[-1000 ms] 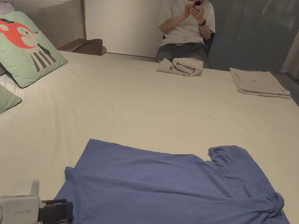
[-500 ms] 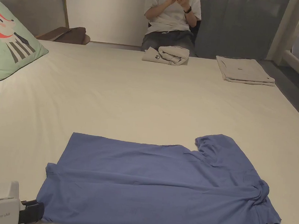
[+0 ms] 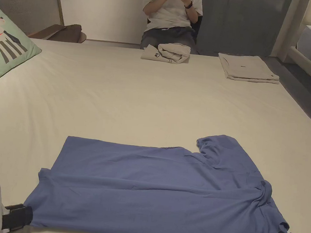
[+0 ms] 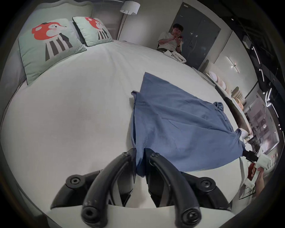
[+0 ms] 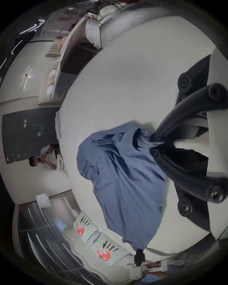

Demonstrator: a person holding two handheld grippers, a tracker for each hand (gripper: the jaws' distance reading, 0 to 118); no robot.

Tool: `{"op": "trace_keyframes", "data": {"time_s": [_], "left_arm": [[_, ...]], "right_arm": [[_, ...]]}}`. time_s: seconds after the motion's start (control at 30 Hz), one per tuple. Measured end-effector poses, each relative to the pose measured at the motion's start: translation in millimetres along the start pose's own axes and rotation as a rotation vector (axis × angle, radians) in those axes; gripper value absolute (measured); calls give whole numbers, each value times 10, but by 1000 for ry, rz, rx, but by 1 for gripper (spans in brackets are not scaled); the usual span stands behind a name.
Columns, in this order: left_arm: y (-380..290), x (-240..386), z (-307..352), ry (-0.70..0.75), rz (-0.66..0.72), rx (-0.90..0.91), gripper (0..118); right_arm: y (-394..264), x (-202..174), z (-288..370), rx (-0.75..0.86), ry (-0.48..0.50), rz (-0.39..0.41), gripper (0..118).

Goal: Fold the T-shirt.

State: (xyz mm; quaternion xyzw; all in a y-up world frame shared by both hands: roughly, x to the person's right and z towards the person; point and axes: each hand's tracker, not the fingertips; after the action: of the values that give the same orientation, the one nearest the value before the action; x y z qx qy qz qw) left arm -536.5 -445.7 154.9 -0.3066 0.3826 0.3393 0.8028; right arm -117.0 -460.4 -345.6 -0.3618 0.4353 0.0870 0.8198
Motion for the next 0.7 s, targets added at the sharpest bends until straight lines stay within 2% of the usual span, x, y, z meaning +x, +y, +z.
{"op": "trace_keyframes", "data": {"time_s": [0.3,0.53,0.7], "left_arm": [[-180,-42,511,-6,8,29,6],[-710,-197,685,25,80,-44,6],[-879,-243,618,54,104,-67,6]], "right_arm": [[28,19,645,43,25,62,5],[-359,55,685,-100,-57,34,5],[-483,-38,696,-134,-86,11,5]]}}
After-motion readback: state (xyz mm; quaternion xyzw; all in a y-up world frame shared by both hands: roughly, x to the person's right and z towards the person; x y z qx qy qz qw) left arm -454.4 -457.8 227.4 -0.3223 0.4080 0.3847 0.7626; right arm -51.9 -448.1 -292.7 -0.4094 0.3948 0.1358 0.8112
